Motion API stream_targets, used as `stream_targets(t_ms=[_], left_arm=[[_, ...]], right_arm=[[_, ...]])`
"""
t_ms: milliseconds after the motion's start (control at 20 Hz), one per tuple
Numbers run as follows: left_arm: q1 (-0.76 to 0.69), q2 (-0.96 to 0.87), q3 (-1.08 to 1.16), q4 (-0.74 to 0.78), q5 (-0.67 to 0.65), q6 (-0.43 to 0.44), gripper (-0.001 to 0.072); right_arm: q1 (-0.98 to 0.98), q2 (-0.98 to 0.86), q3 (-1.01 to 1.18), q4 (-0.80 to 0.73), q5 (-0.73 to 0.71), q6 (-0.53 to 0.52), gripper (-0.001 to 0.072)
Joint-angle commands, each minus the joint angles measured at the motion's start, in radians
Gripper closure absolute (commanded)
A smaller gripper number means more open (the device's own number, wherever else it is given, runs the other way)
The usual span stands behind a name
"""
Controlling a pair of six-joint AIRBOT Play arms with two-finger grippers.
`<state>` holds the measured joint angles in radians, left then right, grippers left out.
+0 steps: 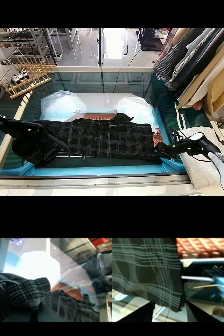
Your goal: Fold the clothes and pants, and hang the long-sleeved shirts on hangers.
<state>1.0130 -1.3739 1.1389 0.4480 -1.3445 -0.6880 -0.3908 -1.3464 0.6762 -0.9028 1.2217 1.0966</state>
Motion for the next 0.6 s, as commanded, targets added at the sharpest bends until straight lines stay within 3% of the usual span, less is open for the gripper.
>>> stream_targets(t_ms=[0, 100, 200, 250, 300, 400, 550], left_arm=[[0.002, -0.001, 0.0, 0.0, -0.014, 0.0, 0.069], [0.002, -0.001, 0.0, 0.0, -0.023, 0.0, 0.069], [0.002, -0.001, 0.0, 0.0, -0.045, 0.0, 0.069], [0.002, -0.001, 0.0, -0.002, -0.061, -0.001, 0.069], [0.002, 0.0, 0.0, -0.011, -0.083, -0.004, 0.0691], [0.005, 0.024, 0.001, -0.111, -0.12, -0.05, 0.0692], [0.013, 0.127, 0.06, -0.519, -0.13, -0.133, 0.0693]], right_arm=[[-0.001, -0.032, -0.017, 0.009, 0.027, -0.025, 0.0254], [0.002, -0.039, -0.017, 0.028, 0.029, -0.026, 0.0338], [0.03, -0.039, -0.016, 0.036, 0.042, -0.026, 0.0467], [0.05, -0.038, -0.016, 0.04, 0.033, -0.026, 0.0647], [0.065, -0.034, -0.016, 0.066, 0.019, -0.028, 0.0699], [0.069, 0.005, 0.006, 0.185, 0.041, -0.049, 0.07], [0.057, 0.19, 0.155, 0.354, 0.113, -0.065, 0.07]])
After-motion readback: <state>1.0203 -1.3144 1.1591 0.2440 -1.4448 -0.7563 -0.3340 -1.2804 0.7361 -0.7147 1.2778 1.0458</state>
